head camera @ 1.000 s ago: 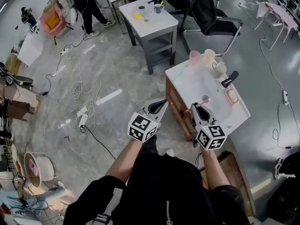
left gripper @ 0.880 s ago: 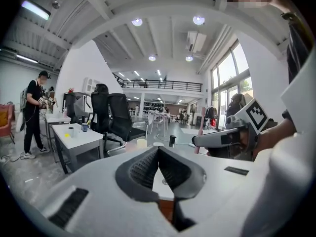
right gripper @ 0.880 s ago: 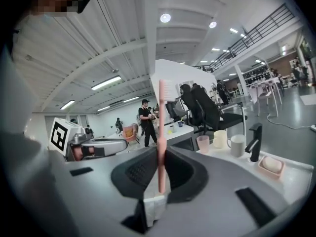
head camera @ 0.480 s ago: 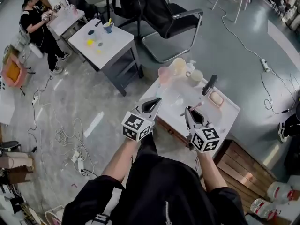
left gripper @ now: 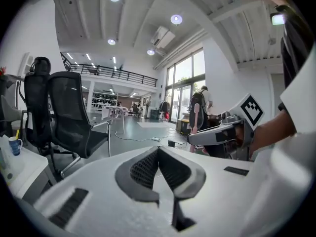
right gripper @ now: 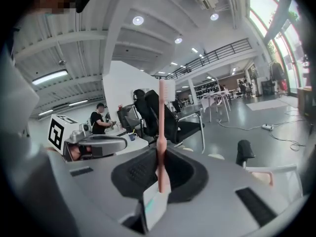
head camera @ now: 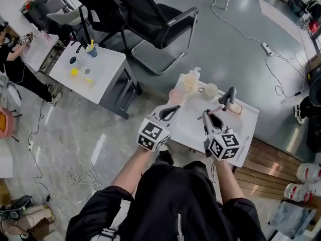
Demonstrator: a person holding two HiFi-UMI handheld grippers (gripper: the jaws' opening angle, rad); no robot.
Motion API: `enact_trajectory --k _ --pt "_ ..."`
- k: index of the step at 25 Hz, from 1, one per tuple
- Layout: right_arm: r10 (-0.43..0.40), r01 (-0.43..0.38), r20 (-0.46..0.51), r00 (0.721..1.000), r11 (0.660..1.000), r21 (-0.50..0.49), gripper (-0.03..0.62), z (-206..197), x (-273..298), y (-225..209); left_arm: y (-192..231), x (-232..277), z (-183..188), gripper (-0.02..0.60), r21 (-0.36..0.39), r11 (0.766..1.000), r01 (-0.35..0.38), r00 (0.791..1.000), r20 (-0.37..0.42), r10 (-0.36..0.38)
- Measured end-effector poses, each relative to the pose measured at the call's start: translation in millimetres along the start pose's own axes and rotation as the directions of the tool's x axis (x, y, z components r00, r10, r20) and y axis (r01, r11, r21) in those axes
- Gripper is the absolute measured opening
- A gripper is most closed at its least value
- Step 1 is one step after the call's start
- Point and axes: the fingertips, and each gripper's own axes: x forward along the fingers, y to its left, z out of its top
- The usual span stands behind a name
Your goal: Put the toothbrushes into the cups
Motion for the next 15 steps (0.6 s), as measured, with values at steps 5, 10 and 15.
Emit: enact_trajectory --k 5,10,15 --pt "-0.049 0.049 -0.004 0.999 0.999 -0.004 0.046 1 14 0 20 14 -2 0.0 -0.016 0.998 0.052 0.999 0.007 -0.052" --pt "-0.066 0.066 0.008 0.998 0.998 -0.005 0.046 2 26 -6 30 23 -4 0.0 -0.017 0.997 0.077 0.997 -0.001 -0.077" --pt "-0.055 0.055 0.004 0.998 0.998 -0.012 0.046 2 37 -7 44 23 -1 0.0 -0.023 0.998 0.055 0.998 0.005 -0.055"
